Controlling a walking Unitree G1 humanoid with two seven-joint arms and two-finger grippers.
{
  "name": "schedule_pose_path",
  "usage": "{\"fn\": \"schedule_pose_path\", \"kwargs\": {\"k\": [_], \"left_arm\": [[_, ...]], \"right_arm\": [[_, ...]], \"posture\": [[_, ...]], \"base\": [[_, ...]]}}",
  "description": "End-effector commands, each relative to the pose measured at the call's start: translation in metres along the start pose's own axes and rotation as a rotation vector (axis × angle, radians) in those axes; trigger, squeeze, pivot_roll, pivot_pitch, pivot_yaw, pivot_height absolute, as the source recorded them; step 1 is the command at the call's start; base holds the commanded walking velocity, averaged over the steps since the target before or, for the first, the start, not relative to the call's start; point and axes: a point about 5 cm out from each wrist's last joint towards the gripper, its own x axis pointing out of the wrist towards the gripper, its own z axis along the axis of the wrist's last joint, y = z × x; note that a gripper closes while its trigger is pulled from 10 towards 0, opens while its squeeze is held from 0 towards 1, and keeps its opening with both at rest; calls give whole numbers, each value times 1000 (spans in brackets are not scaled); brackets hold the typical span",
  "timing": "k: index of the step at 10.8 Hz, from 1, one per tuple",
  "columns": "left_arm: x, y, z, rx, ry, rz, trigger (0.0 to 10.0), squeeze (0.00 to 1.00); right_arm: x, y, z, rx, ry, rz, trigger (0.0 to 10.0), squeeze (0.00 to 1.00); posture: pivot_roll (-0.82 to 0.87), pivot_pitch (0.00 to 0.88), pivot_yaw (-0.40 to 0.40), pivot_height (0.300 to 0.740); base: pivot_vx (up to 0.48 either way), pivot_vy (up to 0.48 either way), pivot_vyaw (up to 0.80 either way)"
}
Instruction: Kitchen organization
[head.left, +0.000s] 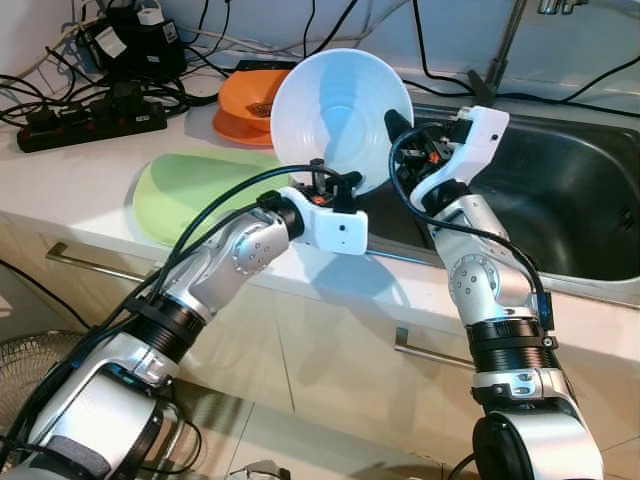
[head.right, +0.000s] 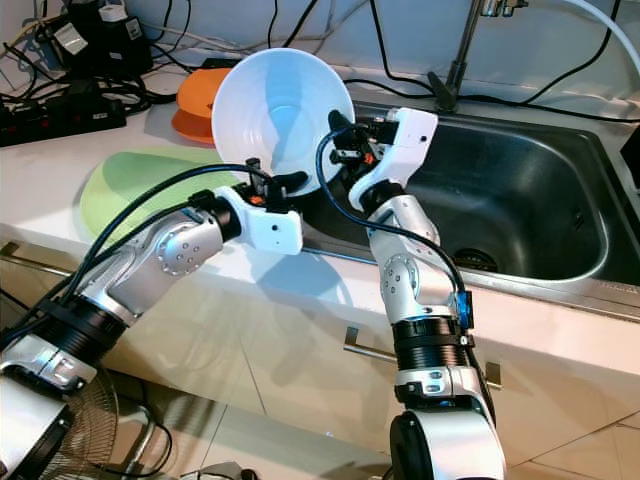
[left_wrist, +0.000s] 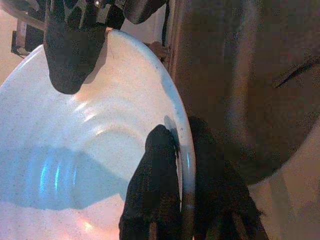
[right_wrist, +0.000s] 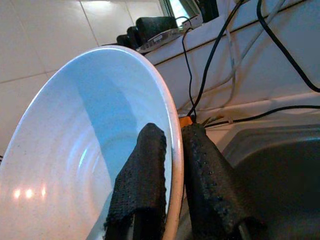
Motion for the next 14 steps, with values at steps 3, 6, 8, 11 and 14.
{"fn": "schedule_pose_path", "kwargs": {"k": [3, 6, 8, 11, 14], "left_arm": [[-1, 17, -4, 4, 11, 58, 10000, 1000], [-1, 17, 0, -24, -8, 64, 10000, 1000], [-1, 16, 1, -39, -18, 71, 10000, 1000], [0, 11, 4, -181, -27, 91, 10000, 0], [6, 15, 13, -641, -38, 210, 10000, 0]], "right_arm": [[0, -8, 0, -31, 25, -32, 0, 0], [0, -25, 1, 1, 16, -195, 0, 0], [0, -45, 4, 31, -9, -376, 0, 0], [-9, -78, 9, 12, -36, -640, 824, 0], [-14, -94, -2, -150, 51, -675, 10000, 0]], "posture": [[94, 0, 39, 740], [94, 0, 39, 740], [94, 0, 38, 740], [98, 0, 37, 740], [101, 0, 31, 740]], "base": [[0, 0, 0], [0, 0, 0], [0, 0, 0], [0, 0, 0], [0, 0, 0]]}}
